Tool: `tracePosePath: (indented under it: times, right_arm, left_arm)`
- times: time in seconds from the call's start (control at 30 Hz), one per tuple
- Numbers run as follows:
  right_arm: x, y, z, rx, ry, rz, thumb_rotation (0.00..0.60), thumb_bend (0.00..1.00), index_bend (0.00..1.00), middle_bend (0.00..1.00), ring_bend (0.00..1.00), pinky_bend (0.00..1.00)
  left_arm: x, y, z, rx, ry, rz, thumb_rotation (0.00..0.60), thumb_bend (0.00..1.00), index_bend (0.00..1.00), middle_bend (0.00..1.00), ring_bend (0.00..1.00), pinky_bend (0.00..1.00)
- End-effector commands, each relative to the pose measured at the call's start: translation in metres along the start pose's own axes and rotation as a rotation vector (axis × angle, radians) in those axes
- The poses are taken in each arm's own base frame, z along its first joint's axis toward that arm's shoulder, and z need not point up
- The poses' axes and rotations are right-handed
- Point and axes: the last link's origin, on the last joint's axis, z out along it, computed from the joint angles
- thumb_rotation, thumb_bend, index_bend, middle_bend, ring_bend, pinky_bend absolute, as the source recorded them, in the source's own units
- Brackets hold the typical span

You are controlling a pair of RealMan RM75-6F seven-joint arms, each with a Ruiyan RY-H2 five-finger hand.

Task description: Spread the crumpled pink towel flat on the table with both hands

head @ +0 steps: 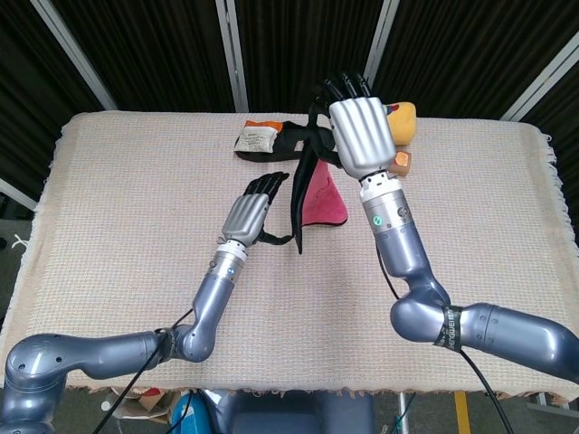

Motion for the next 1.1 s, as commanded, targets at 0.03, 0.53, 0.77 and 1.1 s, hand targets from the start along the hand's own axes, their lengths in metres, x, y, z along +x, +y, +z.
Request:
tracePosePath:
  times: [0.03, 0.53, 0.77, 1.1]
  right_arm:
    - [0.000, -0.002, 0.000, 0.002, -0.001, 0.000, 0.600, 0.60, 0.67, 0.29, 0.16, 0.15]
    - [-0.004, -0.008, -0.001, 0.007, -0.015, -0.012, 0.600, 0.60, 0.67, 0.29, 0.16, 0.15]
    - [-0.005, -0.008, -0.001, 0.003, -0.020, -0.010, 0.600, 0.60, 0.67, 0.29, 0.16, 0.15]
    - [-0.006, -0.005, -0.001, -0.004, -0.021, -0.010, 0.600, 0.60, 0.67, 0.29, 0.16, 0.15]
  left_arm:
    - [0.000, -0.001, 0.000, 0.004, -0.001, -0.001, 0.600, 0.00, 0.00, 0.04, 0.00, 0.01]
    - [-0.001, -0.005, 0.006, 0.025, 0.006, 0.000, 0.600, 0.06, 0.05, 0.04, 0.00, 0.01]
    - [-0.001, -0.009, 0.016, 0.045, 0.013, 0.009, 0.600, 0.11, 0.16, 0.04, 0.00, 0.01]
    - [-0.005, -0.011, 0.030, 0.070, 0.022, 0.011, 0.600, 0.13, 0.21, 0.06, 0.00, 0.01]
